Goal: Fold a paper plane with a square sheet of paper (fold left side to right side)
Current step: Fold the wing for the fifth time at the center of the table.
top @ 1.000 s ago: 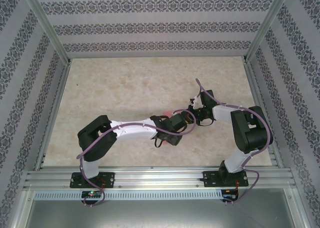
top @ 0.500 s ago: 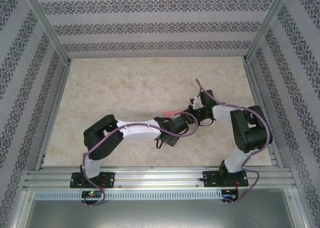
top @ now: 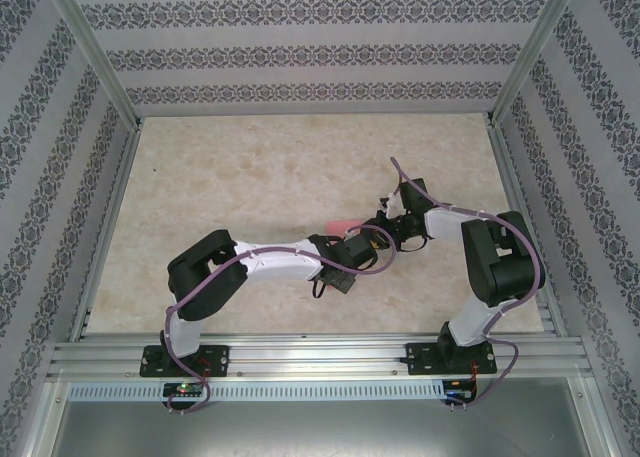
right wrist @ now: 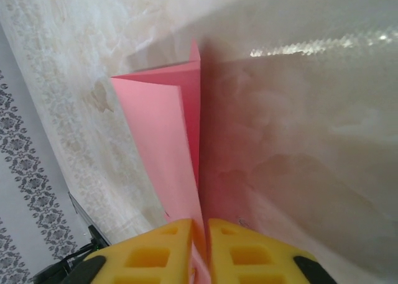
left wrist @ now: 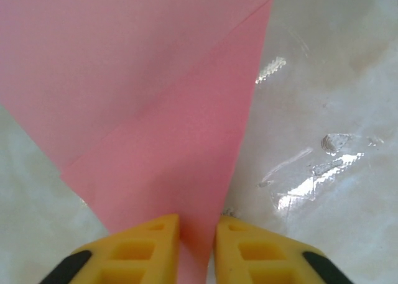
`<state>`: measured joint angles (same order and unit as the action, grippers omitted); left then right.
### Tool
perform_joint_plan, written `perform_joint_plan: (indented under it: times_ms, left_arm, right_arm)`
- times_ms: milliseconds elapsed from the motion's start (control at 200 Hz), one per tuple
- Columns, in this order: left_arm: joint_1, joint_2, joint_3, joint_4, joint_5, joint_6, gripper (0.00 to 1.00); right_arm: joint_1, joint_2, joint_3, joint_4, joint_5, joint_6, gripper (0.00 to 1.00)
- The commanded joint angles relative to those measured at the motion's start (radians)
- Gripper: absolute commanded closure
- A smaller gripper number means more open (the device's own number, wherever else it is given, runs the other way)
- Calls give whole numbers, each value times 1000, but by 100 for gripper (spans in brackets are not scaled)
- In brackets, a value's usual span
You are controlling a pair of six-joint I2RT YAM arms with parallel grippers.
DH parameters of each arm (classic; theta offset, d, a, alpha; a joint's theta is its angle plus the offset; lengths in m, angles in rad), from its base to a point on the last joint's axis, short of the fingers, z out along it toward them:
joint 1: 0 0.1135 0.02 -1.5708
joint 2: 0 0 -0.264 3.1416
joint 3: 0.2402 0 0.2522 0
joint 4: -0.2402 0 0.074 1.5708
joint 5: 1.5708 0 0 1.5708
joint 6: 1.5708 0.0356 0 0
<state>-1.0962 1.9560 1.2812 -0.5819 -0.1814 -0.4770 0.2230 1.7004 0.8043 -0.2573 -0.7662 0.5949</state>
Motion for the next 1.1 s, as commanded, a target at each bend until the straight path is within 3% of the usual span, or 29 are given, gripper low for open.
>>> perform_joint_plan:
  times_ms: [0,240,430,674,1099]
  left_arm:
    - [-6,-48,-15,39,11,-12,84]
    - [23,-98,-56,95,61,-42,94]
    - [76,-163,-158,241,177,-106,94]
    - [139,-216,-320,482,304,-223,95]
    - [220,-264,-551,890,428,-427,95]
  right_arm:
    - [-15,-45,28,-38,30,-37,80]
    - [-50,-164,21,-80,113,-62,63]
    - [-77,-316,-47,-46,182,-68,47]
    - [-63,-391,-153,30,134,-51,51]
    - [77,-296,-238,235,139,28,59]
